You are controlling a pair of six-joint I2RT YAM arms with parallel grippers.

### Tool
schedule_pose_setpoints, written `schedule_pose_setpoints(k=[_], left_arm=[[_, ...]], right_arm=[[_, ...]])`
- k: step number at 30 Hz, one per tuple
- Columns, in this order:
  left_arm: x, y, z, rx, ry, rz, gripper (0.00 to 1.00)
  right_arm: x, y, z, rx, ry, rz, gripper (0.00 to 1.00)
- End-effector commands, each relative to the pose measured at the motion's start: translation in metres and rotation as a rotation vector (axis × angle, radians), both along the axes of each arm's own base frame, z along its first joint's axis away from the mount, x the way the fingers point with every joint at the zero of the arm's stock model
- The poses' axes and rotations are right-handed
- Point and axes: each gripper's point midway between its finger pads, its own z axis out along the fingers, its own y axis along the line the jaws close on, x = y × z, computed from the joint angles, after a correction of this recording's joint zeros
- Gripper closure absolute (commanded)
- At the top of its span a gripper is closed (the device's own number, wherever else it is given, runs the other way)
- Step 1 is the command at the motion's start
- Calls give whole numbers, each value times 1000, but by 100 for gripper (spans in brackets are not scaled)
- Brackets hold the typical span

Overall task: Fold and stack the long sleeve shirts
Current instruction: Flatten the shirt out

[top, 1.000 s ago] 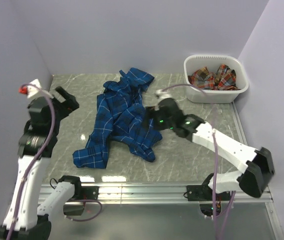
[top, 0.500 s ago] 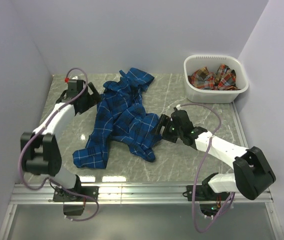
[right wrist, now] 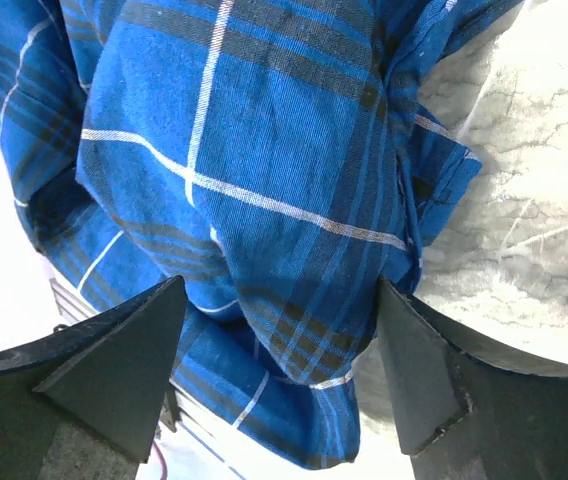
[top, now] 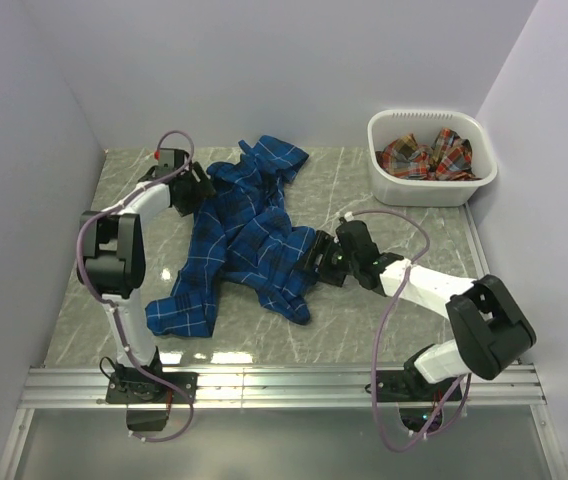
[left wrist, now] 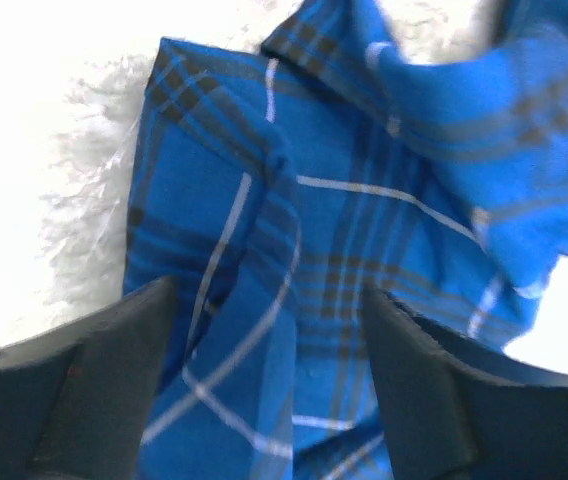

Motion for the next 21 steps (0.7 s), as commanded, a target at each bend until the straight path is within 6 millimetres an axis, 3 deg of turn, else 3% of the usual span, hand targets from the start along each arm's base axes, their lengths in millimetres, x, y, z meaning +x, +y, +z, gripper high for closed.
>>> schedule_pose_setpoints(k=[1, 4, 5, 6, 7, 8, 9, 13, 17, 18, 20, 21], left_arm=[[11, -5, -2, -2, -8, -11, 26], [9, -4, -8, 6, -3, -10, 49], [9, -4, -8, 7, -8, -13, 56], [9, -3, -10, 14, -8, -13, 72], [8, -2, -11, 20, -7, -12, 82], [8, 0, -12, 28, -7, -13, 90], [9, 1, -12, 30, -13, -14, 100], [5, 9, -4, 29, -31, -9, 100], [-11, 26, 25, 23, -61, 38, 100], [-17, 36, 50, 18, -109, 62, 99], [-37, 44, 58, 10, -103, 87, 99], [-47, 61, 84, 11, -156, 126, 100]], right_arm=[[11, 7, 7, 30, -34, 5, 19], [15, 7, 4, 22, -34, 6, 28], [16, 8, 3, 20, -33, 9, 35], [18, 8, 3, 18, -38, 9, 42], [19, 9, 3, 17, -38, 11, 48], [19, 9, 0, 9, -30, 9, 61], [21, 9, 1, 4, -37, 12, 69], [32, 2, 6, -49, -62, -9, 98], [51, -24, 24, -157, -107, -61, 100], [71, -31, 47, -194, -178, -92, 100], [87, -51, 70, -252, -218, -142, 100], [103, -55, 100, -269, -291, -163, 100]])
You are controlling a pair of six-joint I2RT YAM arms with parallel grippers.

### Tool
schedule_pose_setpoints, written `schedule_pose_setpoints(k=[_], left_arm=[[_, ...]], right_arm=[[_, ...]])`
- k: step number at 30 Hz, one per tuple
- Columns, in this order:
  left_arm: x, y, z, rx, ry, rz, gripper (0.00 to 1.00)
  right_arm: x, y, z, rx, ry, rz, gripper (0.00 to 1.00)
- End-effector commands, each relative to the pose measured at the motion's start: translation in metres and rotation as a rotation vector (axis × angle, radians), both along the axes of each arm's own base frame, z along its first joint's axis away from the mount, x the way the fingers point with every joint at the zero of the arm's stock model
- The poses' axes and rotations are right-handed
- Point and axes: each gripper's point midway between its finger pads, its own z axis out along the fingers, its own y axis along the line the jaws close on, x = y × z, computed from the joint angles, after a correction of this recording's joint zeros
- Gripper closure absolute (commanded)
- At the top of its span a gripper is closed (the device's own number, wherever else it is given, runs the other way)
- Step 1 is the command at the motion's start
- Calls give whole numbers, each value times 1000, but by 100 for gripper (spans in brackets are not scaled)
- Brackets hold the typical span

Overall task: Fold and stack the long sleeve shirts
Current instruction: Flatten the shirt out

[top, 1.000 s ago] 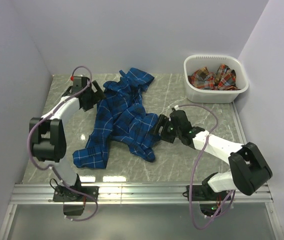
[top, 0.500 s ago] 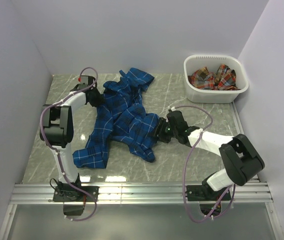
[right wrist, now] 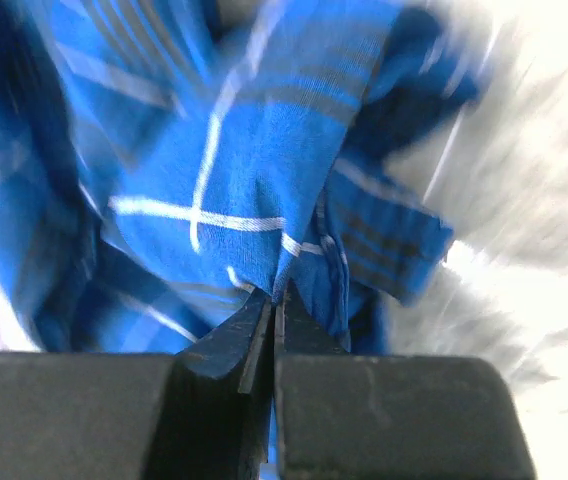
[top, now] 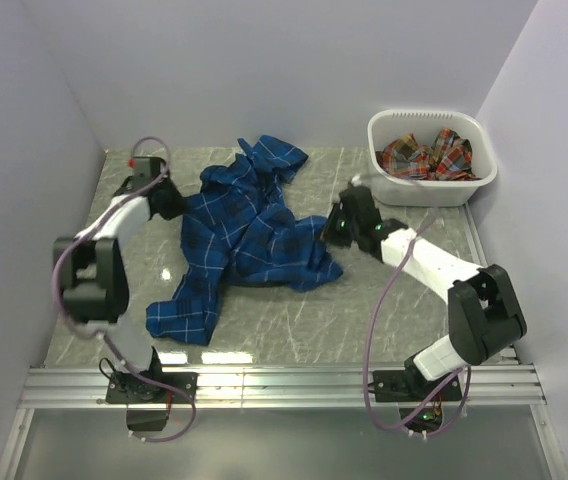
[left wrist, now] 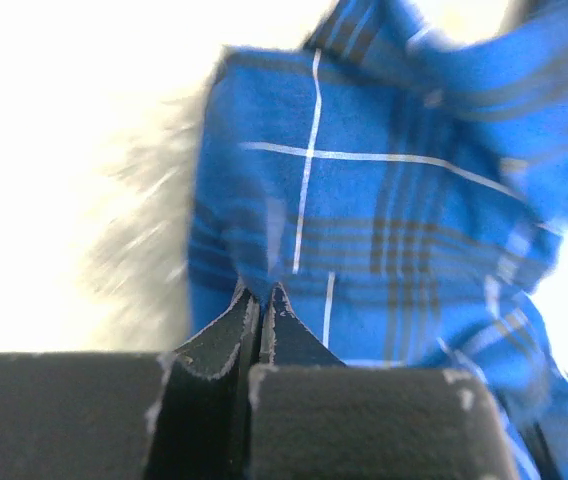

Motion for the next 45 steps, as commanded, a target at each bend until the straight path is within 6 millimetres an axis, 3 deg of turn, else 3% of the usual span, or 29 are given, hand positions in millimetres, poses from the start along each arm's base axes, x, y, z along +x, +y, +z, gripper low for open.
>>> schedule_pose_setpoints(k=[1, 2, 3, 4, 6, 7, 8, 10, 11, 13, 14, 16, 17, 23, 31, 37, 39, 42, 44, 45], left_arm=[[-26, 33, 78, 3, -168, 85, 99], [-37, 37, 82, 10, -171, 97, 100], [-50, 44, 106, 21, -233, 117, 100], [-66, 46, 96, 26, -214, 123, 100], [-96, 44, 94, 20, -223, 130, 99], [-106, 41, 91, 0, -221, 128, 99], [-115, 36, 87, -16, -218, 120, 100], [-139, 25, 71, -66, -200, 95, 100], [-146, 21, 65, -91, -188, 96, 100], [-162, 12, 51, -132, -171, 77, 99], [-166, 11, 48, -136, -168, 75, 100], [-176, 10, 39, -141, -156, 71, 100], [-179, 8, 38, -143, -154, 63, 99], [-190, 11, 38, -107, -160, 47, 100], [-192, 11, 41, -95, -176, 38, 100], [-191, 11, 43, -91, -185, 36, 99], [-191, 10, 44, -88, -186, 34, 100], [-190, 13, 47, -77, -191, 43, 100], [-189, 14, 48, -70, -194, 49, 99], [-187, 15, 51, -71, -198, 52, 100]], right_arm=[[54, -42, 87, -144, -250, -128, 100], [65, -47, 115, -151, -302, -152, 100], [71, -53, 127, -183, -336, -163, 100], [77, -59, 137, -206, -360, -189, 100], [87, -63, 158, -217, -391, -202, 91], [90, -64, 158, -228, -382, -210, 83], [88, -65, 160, -235, -369, -208, 60], [82, -65, 151, -231, -338, -200, 46], [72, -63, 134, -222, -306, -175, 38], [58, -64, 120, -198, -273, -176, 33], [45, -66, 93, -196, -215, -177, 29], [31, -69, 78, -175, -188, -184, 26], [19, -71, 56, -167, -138, -193, 24], [-16, -82, 11, -119, -11, -292, 22], [-20, -105, 1, -137, 71, -471, 14], [-17, -99, -13, -107, 149, -506, 15], [-20, -97, -19, -97, 173, -508, 18], [-22, -98, -29, -99, 185, -517, 33], [-22, -98, -32, -105, 186, -516, 50], [-22, -99, -32, -107, 187, -517, 63]])
